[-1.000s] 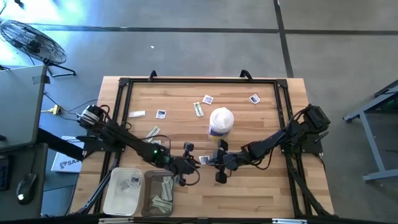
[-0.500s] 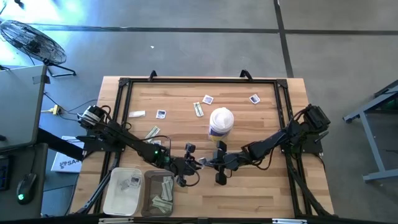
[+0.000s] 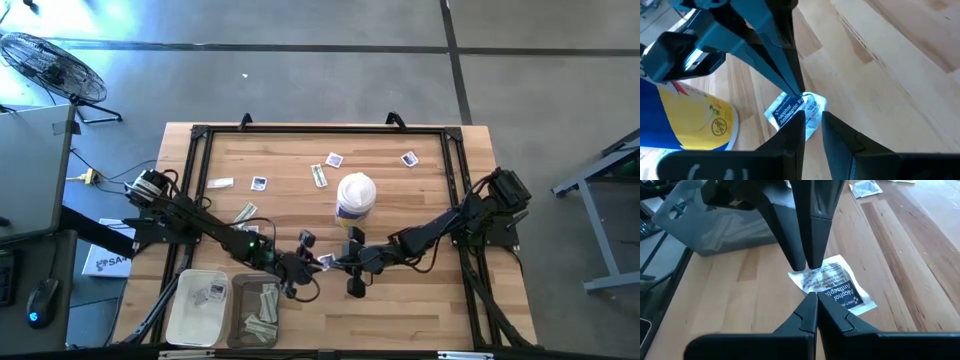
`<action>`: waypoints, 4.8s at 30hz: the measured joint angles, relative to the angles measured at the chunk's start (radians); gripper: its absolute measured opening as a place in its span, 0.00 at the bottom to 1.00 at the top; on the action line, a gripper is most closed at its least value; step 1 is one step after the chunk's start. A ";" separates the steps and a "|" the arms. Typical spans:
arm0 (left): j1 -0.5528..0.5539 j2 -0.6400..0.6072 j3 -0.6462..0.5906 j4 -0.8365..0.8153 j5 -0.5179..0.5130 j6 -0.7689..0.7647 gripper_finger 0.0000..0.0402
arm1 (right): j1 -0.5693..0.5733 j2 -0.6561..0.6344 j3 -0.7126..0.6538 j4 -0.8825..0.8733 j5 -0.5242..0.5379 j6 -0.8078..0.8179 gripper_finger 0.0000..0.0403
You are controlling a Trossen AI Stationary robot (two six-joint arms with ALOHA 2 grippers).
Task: Pick & Place First Aid Supplies
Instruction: Put the alcohol pad into the white bin, then put the bandage into the black transparent bin
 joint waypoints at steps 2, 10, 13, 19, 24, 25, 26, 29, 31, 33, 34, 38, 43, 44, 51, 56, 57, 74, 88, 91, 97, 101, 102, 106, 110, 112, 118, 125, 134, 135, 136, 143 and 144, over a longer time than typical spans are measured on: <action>0.000 0.000 0.000 -0.003 0.019 0.003 0.15 | 0.000 0.000 0.000 0.005 -0.001 0.002 0.00; -0.001 0.009 0.000 0.025 0.020 0.043 0.15 | -0.002 0.000 0.000 0.053 -0.011 0.066 0.00; -0.001 0.013 0.000 0.045 0.008 0.045 0.15 | -0.002 0.000 0.000 0.055 -0.017 0.067 0.00; 0.000 0.022 0.002 0.070 0.000 0.044 0.10 | -0.002 -0.001 0.000 0.070 -0.018 0.064 0.00; 0.000 0.022 0.002 0.069 -0.004 0.037 0.02 | -0.002 -0.001 0.000 0.072 -0.019 0.044 0.00; 0.000 0.022 0.002 0.069 -0.010 0.037 0.02 | -0.002 -0.001 0.000 0.073 -0.017 0.040 0.00; 0.000 0.022 0.002 0.068 -0.017 0.036 0.02 | -0.002 -0.001 0.000 0.075 -0.009 0.040 0.00; 0.000 0.022 0.002 0.054 -0.027 0.035 0.01 | -0.002 -0.001 0.001 0.109 0.018 0.044 0.02; -0.006 0.022 0.002 0.030 -0.042 0.026 0.01 | -0.002 -0.015 0.002 0.117 0.035 0.044 0.05; -0.024 0.014 0.002 -0.013 -0.079 0.026 0.01 | -0.002 -0.038 0.002 0.110 0.056 0.039 0.07; -0.039 0.009 0.002 -0.035 -0.103 0.026 0.00 | 0.000 -0.055 0.002 0.109 0.069 0.032 0.09; -0.117 -0.015 0.060 -0.207 -0.239 0.025 0.00 | 0.014 -0.112 0.002 0.108 0.080 -0.025 0.15; -0.249 -0.067 0.201 -0.436 -0.318 0.000 0.00 | 0.041 -0.136 0.002 0.113 0.089 -0.068 0.17; -0.273 -0.073 0.230 -0.472 -0.316 -0.008 0.00 | 0.046 -0.135 0.001 0.110 0.095 -0.075 0.17; -0.390 -0.098 0.451 -0.871 -0.217 -0.251 0.00 | 0.060 -0.124 -0.013 0.103 0.117 -0.088 0.15; -0.452 -0.099 0.554 -1.258 0.074 -0.723 0.00 | 0.060 -0.123 -0.015 0.082 0.125 -0.094 0.14; -0.467 -0.099 0.554 -1.318 0.137 -0.824 0.00 | 0.060 -0.123 -0.015 0.077 0.135 -0.095 0.14; -0.642 -0.096 0.297 -1.461 0.220 -1.429 0.00 | 0.059 -0.122 -0.015 0.065 0.211 -0.096 0.14; -0.598 -0.095 0.204 -1.383 0.241 -1.518 0.08 | 0.056 -0.122 -0.014 0.064 0.237 -0.123 0.14; -0.563 -0.095 0.204 -1.383 0.287 -1.546 0.20 | 0.056 -0.122 -0.014 0.064 0.237 -0.123 0.13; -0.483 -0.095 0.216 -1.358 0.366 -1.385 0.38 | 0.056 -0.122 -0.014 0.063 0.237 -0.123 0.14; -0.413 -0.095 0.262 -1.358 0.314 -1.257 0.40 | 0.056 -0.122 -0.014 0.063 0.237 -0.122 0.13; -0.396 -0.095 0.278 -1.359 0.293 -1.229 0.40 | 0.056 -0.122 -0.014 0.063 0.237 -0.122 0.13; -0.339 -0.095 0.344 -1.371 0.192 -1.096 0.39 | 0.056 -0.122 -0.014 0.063 0.237 -0.122 0.13; -0.297 -0.106 0.386 -1.367 0.025 -0.961 0.38 | 0.057 -0.122 -0.014 0.062 0.237 -0.122 0.13; -0.267 -0.121 0.389 -1.369 -0.022 -0.901 0.38 | 0.058 -0.122 -0.014 0.062 0.235 -0.117 0.13; -0.166 -0.205 0.388 -1.389 -0.125 -0.814 0.38 | 0.058 -0.121 -0.014 0.063 0.200 -0.115 0.11; -0.064 -0.296 0.388 -1.393 -0.259 -0.793 0.38 | 0.058 -0.121 -0.014 0.063 0.200 -0.115 0.12; 0.044 -0.319 0.373 -1.392 -0.277 -0.821 0.38 | 0.058 -0.121 -0.014 0.063 0.199 -0.115 0.12; 0.062 -0.319 0.363 -1.393 -0.278 -0.832 0.38 | 0.058 -0.121 -0.014 0.063 0.196 -0.115 0.12; 0.080 -0.319 0.351 -1.393 -0.278 -0.848 0.38 | 0.058 -0.121 -0.014 0.063 0.185 -0.115 0.13; 0.219 -0.341 0.210 -1.371 -0.256 -0.958 0.38 | 0.058 -0.121 -0.014 0.063 0.130 -0.111 0.13; 0.238 -0.346 0.185 -1.348 -0.241 -0.970 0.38 | 0.058 -0.121 -0.014 0.063 0.124 -0.111 0.12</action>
